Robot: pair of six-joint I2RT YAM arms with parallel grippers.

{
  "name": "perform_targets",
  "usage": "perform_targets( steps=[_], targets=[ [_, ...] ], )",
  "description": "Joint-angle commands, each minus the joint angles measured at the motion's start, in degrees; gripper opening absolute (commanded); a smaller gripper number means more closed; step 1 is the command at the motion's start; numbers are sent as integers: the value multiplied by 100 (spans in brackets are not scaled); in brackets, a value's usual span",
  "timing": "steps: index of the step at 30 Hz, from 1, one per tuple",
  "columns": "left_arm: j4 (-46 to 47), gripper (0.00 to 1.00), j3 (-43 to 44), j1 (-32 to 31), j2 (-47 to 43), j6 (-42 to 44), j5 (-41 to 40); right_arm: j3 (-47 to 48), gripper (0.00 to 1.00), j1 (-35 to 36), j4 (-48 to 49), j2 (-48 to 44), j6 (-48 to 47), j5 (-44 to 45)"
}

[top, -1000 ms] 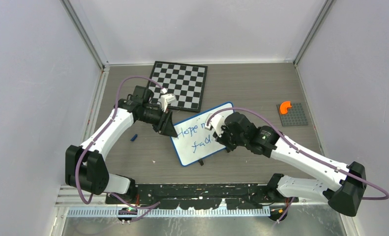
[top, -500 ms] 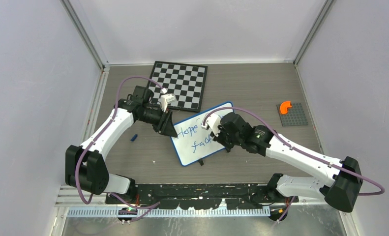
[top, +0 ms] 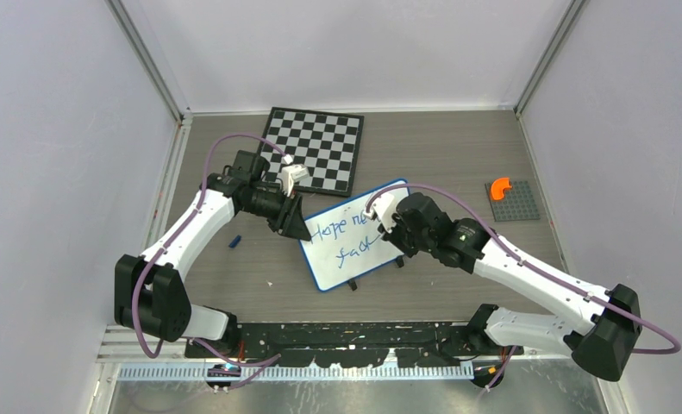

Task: Write a sentence on the whiteboard

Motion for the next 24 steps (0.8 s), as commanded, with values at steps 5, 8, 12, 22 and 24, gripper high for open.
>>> perform_targets(
  steps=[5,8,12,22,24],
  targets=[
    [49,31,135,-19,15,32,165,351,0,-4,220,218,-23,-244],
    [44,31,103,-20,-22,48,143,406,0,-4,255,260,0,-325],
    [43,31,102,-20,-16,69,141,471,0,23,264,322,-5,-370],
    [53,31,91,-21,1,96,143,303,0,153,268,460,44,-416],
    [53,31,88,-19,-1,97,136,249,0,153,260,440,39,-392]
  ],
)
